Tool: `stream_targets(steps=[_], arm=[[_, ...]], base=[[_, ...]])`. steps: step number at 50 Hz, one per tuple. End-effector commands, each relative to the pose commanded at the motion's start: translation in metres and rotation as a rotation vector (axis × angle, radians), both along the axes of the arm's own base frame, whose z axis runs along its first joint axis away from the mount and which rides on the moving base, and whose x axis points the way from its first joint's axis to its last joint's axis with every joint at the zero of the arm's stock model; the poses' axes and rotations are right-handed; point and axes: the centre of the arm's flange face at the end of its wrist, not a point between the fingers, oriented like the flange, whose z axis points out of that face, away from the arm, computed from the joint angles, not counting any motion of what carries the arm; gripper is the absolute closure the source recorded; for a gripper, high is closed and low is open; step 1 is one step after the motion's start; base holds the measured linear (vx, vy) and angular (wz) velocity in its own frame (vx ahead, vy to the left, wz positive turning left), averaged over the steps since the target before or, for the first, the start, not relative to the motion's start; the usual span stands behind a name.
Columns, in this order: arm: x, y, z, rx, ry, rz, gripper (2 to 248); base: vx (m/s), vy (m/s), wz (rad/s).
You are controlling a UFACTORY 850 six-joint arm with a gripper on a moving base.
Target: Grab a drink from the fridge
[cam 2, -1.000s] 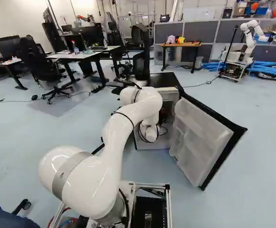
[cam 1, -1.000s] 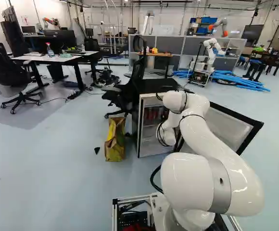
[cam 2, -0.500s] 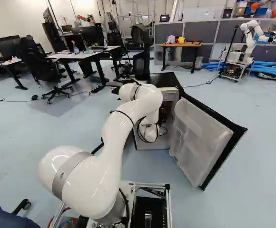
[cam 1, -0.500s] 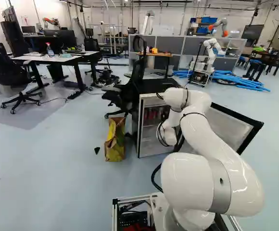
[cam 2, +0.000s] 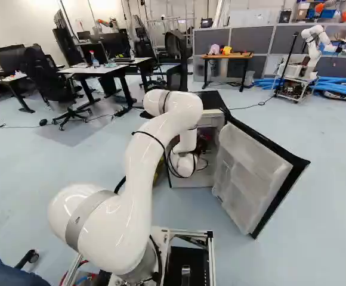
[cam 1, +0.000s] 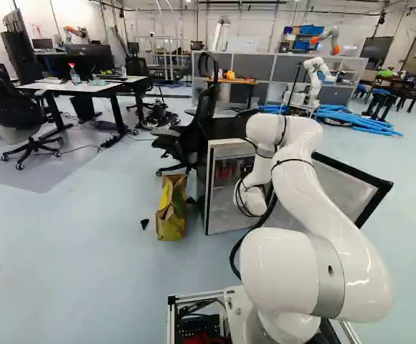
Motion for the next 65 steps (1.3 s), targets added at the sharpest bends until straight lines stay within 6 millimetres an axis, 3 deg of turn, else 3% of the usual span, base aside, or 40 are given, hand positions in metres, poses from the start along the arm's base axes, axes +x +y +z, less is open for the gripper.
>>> stream_targets(steps=[65], arm=[[-0.129,0.062,0.126,0.036,0.119,0.046,158]], base=[[0.0,0.0,0.0]])
